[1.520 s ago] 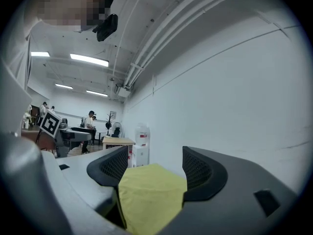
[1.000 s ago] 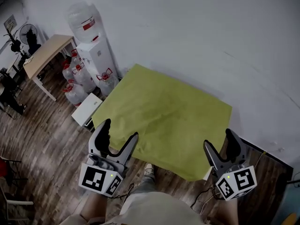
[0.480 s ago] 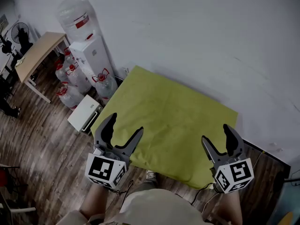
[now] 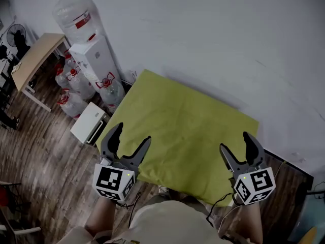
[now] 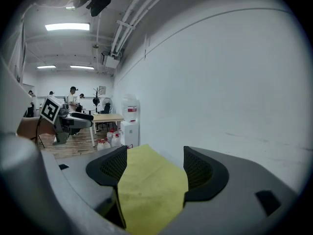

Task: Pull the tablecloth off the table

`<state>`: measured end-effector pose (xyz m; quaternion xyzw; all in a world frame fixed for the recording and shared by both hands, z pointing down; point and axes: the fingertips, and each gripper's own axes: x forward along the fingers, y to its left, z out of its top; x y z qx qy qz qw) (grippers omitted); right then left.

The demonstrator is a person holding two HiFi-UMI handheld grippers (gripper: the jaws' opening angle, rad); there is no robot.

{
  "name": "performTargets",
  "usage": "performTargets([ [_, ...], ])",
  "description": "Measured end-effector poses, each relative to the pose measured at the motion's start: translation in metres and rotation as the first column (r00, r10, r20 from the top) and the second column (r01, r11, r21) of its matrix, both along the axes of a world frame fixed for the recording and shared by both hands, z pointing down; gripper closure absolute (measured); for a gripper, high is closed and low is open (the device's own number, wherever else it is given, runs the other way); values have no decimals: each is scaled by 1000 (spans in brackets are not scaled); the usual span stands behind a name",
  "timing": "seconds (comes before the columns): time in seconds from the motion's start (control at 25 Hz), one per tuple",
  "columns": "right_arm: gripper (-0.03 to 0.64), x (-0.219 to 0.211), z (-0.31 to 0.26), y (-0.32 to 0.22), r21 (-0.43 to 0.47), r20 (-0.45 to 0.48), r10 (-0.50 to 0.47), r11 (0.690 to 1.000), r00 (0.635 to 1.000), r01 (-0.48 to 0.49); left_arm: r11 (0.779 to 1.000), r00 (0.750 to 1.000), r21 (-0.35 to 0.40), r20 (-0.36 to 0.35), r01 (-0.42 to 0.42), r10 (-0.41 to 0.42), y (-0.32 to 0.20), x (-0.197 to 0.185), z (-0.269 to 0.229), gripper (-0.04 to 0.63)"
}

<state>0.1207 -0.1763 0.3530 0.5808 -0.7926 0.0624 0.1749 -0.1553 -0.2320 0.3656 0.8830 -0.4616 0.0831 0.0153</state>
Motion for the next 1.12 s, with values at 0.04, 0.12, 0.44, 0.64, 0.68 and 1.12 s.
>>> performTargets([
  [0.04, 252, 5, 1, -2, -4, 1, 6, 1000, 1000, -6, 1000, 1000, -7, -1, 1, -1, -2, 1, 1, 233],
  [0.12, 249, 14, 4, -8, -9, 4, 14, 1000, 1000, -14, 1000, 1000, -18, 8, 4, -4, -7, 3, 6, 233],
  [0.44, 245, 42, 24, -33, -31, 59, 23, 999, 998, -21, 996, 1000, -87, 19, 15, -13, -20, 21, 24, 233],
  [0.64, 241, 60, 45, -51, -82, 154, 37, 996, 987, -24, 989, 998, -148, 65, 18, -8, -27, 29, 46, 233],
  [0.68, 241, 64, 49, -56, -89, 169, 41, 996, 985, -26, 988, 996, -155, 87, 12, 2, -28, 31, 52, 233],
  [1.12, 233, 88, 154, -93, -240, 98, 58, 970, 993, -33, 957, 989, -288, 146, 21, 22, -47, 51, 141, 233],
])
